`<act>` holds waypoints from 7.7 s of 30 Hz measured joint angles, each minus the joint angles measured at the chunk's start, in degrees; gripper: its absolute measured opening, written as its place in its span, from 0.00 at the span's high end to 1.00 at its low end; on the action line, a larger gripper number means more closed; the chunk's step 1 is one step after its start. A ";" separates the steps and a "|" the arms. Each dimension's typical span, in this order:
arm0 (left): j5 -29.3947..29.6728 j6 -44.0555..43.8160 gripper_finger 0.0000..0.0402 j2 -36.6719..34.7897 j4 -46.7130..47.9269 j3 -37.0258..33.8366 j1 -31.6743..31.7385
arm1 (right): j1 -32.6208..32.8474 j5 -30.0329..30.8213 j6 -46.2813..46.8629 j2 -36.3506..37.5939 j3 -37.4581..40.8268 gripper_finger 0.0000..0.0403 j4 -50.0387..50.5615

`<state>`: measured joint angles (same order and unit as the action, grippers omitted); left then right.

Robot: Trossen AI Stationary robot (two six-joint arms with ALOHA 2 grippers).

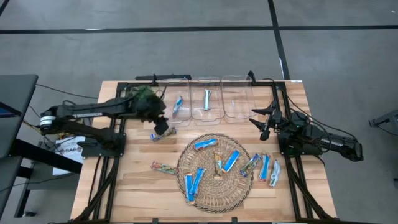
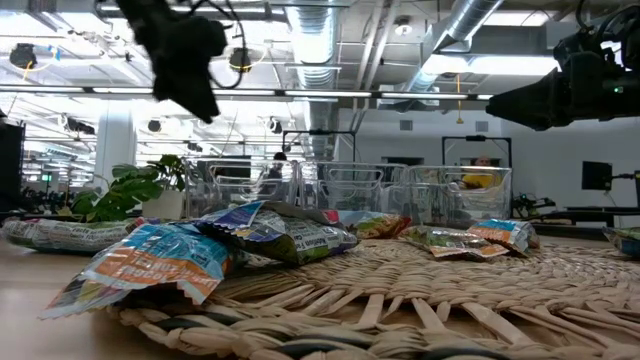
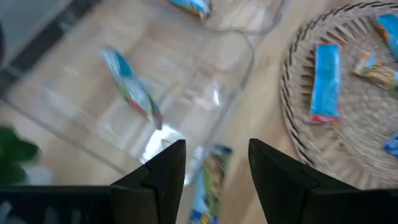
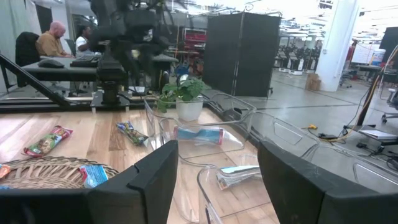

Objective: Pick and place Granola Bars by type
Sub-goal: Put the blue granola bar into the right transparent bin, then put the red granola bar into the left transparent bin

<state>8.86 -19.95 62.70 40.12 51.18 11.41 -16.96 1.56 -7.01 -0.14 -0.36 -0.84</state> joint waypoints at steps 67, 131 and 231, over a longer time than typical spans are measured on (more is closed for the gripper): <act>4.08 -1.32 0.41 4.04 -15.54 -26.23 -9.93 | -0.01 0.00 0.02 0.00 0.00 0.47 0.00; -12.64 7.78 0.96 4.11 -39.22 -23.85 -8.03 | 0.00 0.00 0.02 0.00 0.00 0.47 0.00; -2.12 49.44 0.54 55.17 -38.10 46.49 4.26 | 0.01 -0.04 0.02 0.00 0.00 0.47 0.02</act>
<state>6.74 29.50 117.86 2.02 97.67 15.66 -16.95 1.52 -6.98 -0.14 -0.36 -0.82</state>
